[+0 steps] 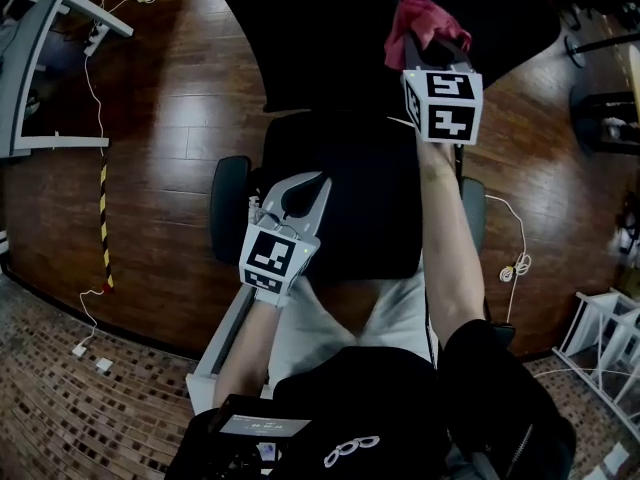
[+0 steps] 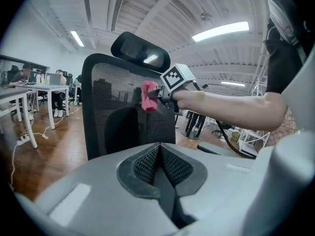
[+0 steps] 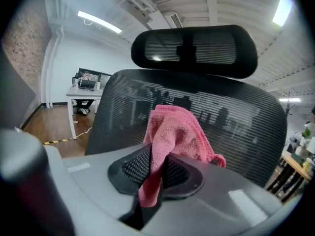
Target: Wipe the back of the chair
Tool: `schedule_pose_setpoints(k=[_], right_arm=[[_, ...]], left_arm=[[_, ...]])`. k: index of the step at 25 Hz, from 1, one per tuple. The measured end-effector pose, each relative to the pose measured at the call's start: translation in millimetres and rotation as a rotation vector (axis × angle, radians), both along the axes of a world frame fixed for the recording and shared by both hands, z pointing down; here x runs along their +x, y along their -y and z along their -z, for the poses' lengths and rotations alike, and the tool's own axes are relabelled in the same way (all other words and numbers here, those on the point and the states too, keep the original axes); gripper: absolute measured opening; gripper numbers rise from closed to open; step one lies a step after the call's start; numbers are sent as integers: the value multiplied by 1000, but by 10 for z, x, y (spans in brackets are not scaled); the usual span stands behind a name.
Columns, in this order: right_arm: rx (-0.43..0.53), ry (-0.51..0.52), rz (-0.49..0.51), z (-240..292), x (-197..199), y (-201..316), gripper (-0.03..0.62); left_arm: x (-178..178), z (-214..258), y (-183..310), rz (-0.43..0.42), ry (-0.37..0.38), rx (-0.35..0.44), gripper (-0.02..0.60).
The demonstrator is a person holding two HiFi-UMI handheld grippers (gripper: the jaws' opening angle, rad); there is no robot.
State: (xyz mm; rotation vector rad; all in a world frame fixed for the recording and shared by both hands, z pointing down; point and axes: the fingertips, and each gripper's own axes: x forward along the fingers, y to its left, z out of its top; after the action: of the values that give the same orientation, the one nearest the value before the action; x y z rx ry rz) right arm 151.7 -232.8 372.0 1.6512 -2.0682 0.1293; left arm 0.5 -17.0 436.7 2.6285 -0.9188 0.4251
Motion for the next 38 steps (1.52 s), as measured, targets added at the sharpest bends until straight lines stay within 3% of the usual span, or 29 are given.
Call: schedule_pose_setpoints(k=[10,20,28,34,38], right_arm=[[-62,28,285,-278,-1606,232,43],[-103,50,447,-428,-2481,224,43],[-67,95,500,-232,-2471,-27,42],[-18,97,467,87,-1834,-655,43],[-53,84,401,110,-1272,-1275,43]], left_arm=[[-288,-67,13,62,-11,-14,-8],[-436,-88,1,89,-12,-19,-8],[-514,-49,15,101,-10,-32,-8],[-482,245,19,105,-2,18,-8],[-337,497,-120,76,6,49,-8]])
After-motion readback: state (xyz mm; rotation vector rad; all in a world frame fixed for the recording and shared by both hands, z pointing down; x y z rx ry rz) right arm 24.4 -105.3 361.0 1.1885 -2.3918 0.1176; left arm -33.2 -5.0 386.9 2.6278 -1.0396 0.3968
